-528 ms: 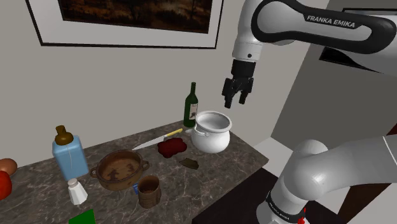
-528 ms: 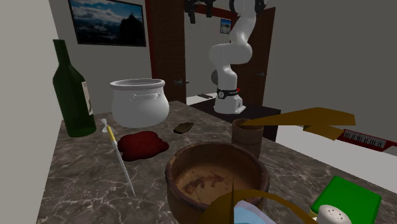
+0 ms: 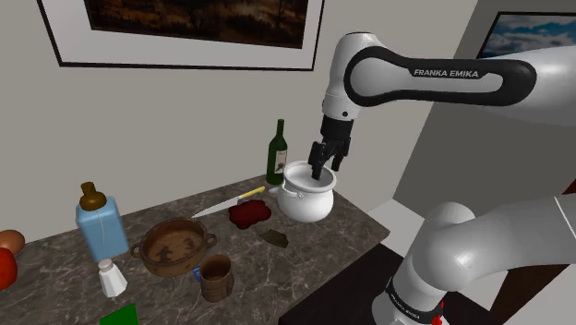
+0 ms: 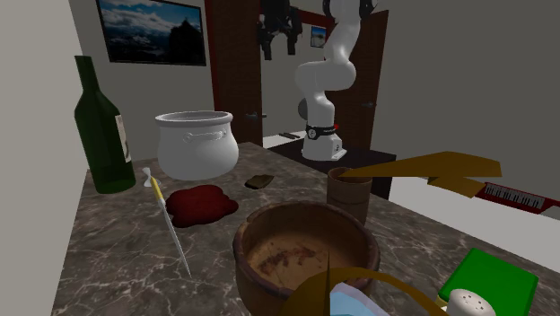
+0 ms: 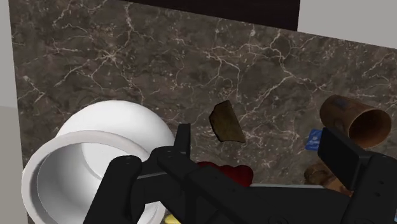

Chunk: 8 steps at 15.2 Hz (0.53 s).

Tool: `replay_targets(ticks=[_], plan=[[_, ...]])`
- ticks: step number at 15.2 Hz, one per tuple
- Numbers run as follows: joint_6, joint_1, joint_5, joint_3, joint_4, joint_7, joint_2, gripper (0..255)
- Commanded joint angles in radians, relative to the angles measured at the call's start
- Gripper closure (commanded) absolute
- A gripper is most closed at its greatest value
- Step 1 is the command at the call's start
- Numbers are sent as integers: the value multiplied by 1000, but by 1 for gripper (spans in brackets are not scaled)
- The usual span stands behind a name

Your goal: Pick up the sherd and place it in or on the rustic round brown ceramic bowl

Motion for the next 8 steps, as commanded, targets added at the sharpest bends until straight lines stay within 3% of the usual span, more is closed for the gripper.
replay_targets(ticks=[1,8], plan=[[88,4,-2,3,-62,-21,10,0],[412,26,5,26,-213,-77,135,0]])
